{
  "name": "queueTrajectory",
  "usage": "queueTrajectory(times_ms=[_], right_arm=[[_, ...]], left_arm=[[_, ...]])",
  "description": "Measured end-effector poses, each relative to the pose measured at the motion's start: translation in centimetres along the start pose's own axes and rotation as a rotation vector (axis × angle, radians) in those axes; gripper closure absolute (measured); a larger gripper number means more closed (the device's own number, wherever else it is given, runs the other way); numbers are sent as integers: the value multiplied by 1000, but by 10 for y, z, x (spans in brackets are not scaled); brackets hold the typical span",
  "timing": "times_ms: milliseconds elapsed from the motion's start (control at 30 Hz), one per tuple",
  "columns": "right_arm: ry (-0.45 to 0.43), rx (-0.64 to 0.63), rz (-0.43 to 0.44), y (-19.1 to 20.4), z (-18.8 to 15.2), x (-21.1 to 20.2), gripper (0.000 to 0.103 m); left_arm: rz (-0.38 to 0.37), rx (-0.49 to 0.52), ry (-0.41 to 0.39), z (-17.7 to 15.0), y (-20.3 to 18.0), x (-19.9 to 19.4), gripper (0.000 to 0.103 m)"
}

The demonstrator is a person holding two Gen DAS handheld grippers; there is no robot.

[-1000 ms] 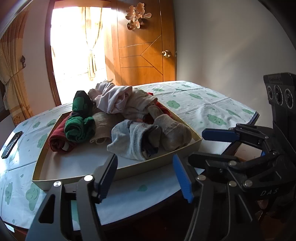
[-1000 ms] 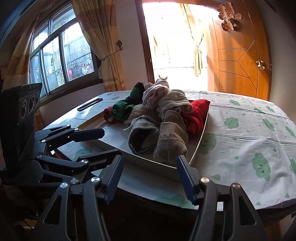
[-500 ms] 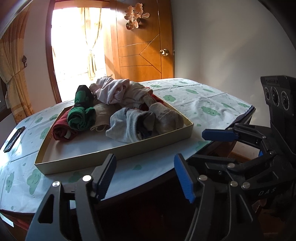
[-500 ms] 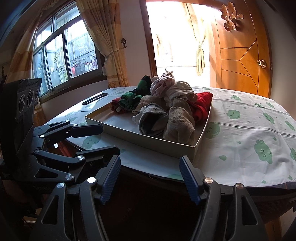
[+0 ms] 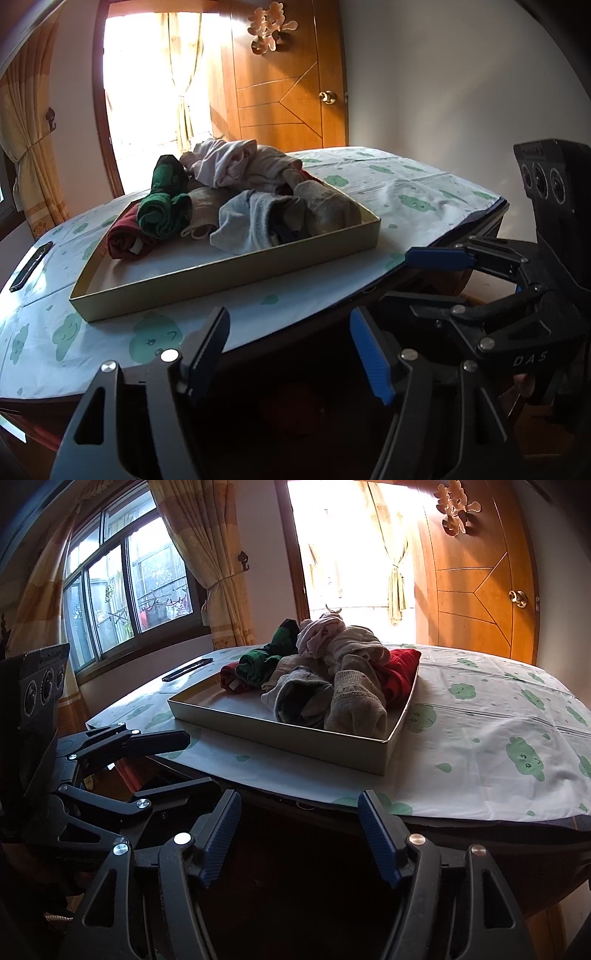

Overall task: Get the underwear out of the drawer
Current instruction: 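Move both open tools back down into the drawer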

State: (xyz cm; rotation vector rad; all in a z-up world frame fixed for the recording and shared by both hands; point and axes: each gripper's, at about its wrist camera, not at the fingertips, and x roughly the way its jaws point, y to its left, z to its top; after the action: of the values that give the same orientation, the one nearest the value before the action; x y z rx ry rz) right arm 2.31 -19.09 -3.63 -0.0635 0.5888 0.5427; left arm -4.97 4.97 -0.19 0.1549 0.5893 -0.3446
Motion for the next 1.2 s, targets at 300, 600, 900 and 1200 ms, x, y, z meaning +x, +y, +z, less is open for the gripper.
queueTrajectory(times_ms=[300, 600, 900, 1200], right_arm=[[32, -13, -9, 0, -12, 4, 35], [46, -32, -18, 1, -18, 1, 34], [96, -56, -18, -2, -29, 2, 34], [195, -105, -9, 1, -43, 14, 34]], left_arm=[[6, 1, 42, -14, 2, 4, 34], [11, 14, 70, -28, 4, 3, 31], [15, 37, 136, -47, 8, 8, 30], [-15, 76, 244, -57, 4, 27, 29]])
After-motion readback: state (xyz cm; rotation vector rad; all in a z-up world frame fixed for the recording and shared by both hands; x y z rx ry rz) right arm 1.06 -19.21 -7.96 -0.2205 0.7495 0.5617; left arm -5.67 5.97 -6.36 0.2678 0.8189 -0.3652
